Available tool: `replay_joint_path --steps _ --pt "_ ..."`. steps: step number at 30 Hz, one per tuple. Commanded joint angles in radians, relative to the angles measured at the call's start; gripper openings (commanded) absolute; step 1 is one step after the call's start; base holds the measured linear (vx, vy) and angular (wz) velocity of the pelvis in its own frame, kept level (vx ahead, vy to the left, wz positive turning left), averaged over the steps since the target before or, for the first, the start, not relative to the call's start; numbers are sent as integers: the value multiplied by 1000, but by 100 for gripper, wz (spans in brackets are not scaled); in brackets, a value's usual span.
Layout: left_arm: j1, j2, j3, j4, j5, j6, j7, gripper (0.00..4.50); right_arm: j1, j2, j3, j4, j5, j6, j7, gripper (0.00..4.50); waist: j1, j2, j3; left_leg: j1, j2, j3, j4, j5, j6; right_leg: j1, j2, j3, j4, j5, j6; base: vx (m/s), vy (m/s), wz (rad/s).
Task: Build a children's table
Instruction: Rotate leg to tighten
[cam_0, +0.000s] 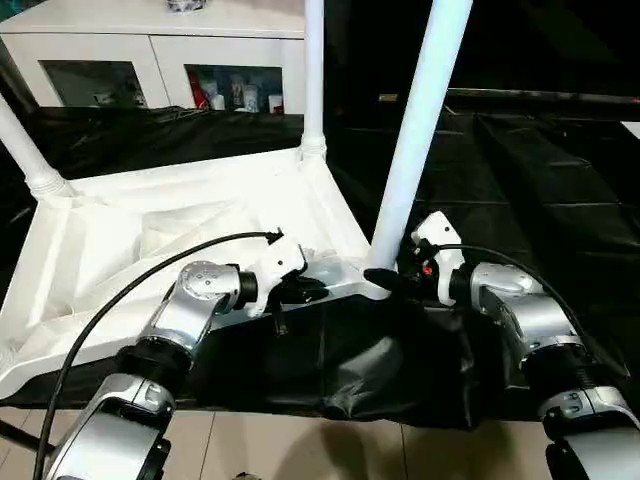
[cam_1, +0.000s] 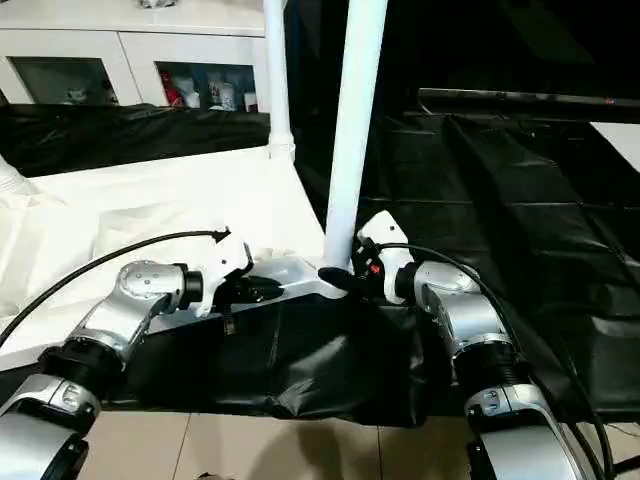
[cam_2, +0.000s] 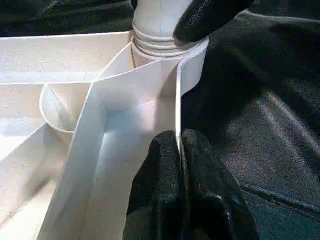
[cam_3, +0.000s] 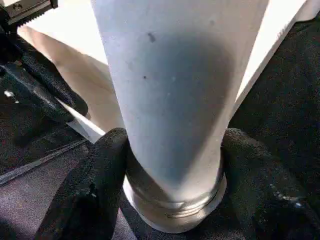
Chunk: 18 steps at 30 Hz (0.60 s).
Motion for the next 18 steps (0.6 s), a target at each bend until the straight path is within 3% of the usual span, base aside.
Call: replay_joint_path --steps 1,4,7,9,12,13,15,18 --pt "15 -19 -9 -14 -15 2 -1 0 -2 19 -13 19 4 6 -36 254 2 -20 -69 20 22 -5 -54 -196 62 48 -40 22 -44 -164 -243 0 0 0" --pt "1 -41 -7 6 3 13 59 0 1 61 -48 38 18 20 -123 252 0 -21 -67 21 21 -5 -56 -208 53 45 -41 23 -46 -197 -236 0 0 0" --pt "-30 -87 -12 57 45 33 180 0 16 130 -80 55 1 32 -309 251 -10 -16 -62 23 20 -9 -62 -268 19 38 -42 26 -58 -299 -200 0 0 0" --pt "-59 -133 -6 97 59 51 273 0 24 188 -115 69 1 47 -454 251 -12 -19 -61 28 18 -10 -65 -285 1 34 -42 26 -64 -330 -183 0 0 0" --pt "-91 -184 -4 131 71 59 364 0 28 256 -147 82 -8 49 -617 251 -11 -20 -62 29 15 -13 -66 -303 -6 35 -42 26 -69 -356 -163 0 0 0" --pt "-105 -209 -5 144 76 60 403 0 28 289 -159 90 -16 40 -694 251 -15 -11 -58 29 16 -12 -69 -317 -12 28 -41 28 -74 -364 -158 0 0 0" --pt "-117 -236 -11 156 85 49 428 0 30 325 -156 88 -28 20 -747 251 -13 -16 -61 30 13 -14 -69 -324 -17 31 -42 26 -76 -383 -147 0 0 0" --pt "-122 -251 -13 163 89 33 428 0 38 343 -126 74 -49 -1 -733 251 -12 -12 -61 27 13 -14 -69 -330 -8 32 -40 26 -75 -359 -140 0 0 0"
